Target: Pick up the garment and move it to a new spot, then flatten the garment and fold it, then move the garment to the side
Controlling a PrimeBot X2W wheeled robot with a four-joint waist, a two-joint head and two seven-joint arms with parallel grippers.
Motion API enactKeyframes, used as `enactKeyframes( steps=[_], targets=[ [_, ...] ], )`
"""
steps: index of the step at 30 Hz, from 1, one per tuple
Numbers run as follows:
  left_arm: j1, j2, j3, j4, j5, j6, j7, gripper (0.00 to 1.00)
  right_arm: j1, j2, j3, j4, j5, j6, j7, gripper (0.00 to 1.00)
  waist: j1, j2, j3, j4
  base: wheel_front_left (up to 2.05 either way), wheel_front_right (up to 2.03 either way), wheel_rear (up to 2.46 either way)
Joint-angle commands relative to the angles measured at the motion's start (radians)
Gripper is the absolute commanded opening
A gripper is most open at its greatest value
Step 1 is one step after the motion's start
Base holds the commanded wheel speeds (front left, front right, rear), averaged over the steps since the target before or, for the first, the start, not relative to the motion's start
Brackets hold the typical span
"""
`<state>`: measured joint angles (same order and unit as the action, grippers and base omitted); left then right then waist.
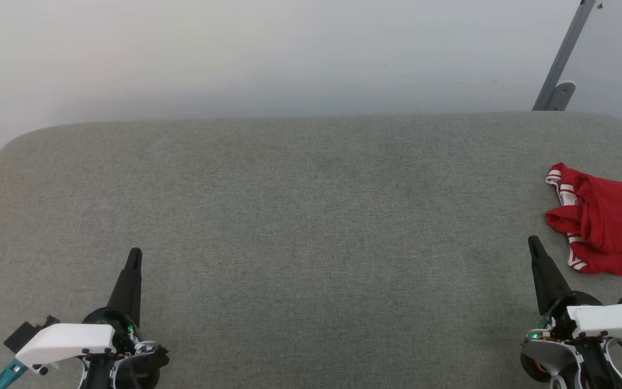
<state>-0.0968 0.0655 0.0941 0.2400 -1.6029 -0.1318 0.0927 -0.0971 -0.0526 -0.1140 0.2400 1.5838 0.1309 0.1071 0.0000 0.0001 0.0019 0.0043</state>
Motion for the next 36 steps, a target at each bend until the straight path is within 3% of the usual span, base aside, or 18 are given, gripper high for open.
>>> enactKeyframes(
  steps=[1,36],
  targets=[
    [-0.014,-0.002,0.004,0.005,-0.014,0.002,0.008,0.00,-0.016,0.003,-0.001,0.006,0.019,0.000,0.008,0.00,0.0000,-0.0001,0.001,-0.002,0.00,0.00,0.00],
    [-0.019,-0.010,0.012,0.007,-0.018,0.002,0.016,0.00,-0.016,0.003,0.000,0.007,0.031,0.000,0.009,0.00,0.0000,-0.0001,0.001,-0.004,0.00,0.00,0.00]
  ],
)
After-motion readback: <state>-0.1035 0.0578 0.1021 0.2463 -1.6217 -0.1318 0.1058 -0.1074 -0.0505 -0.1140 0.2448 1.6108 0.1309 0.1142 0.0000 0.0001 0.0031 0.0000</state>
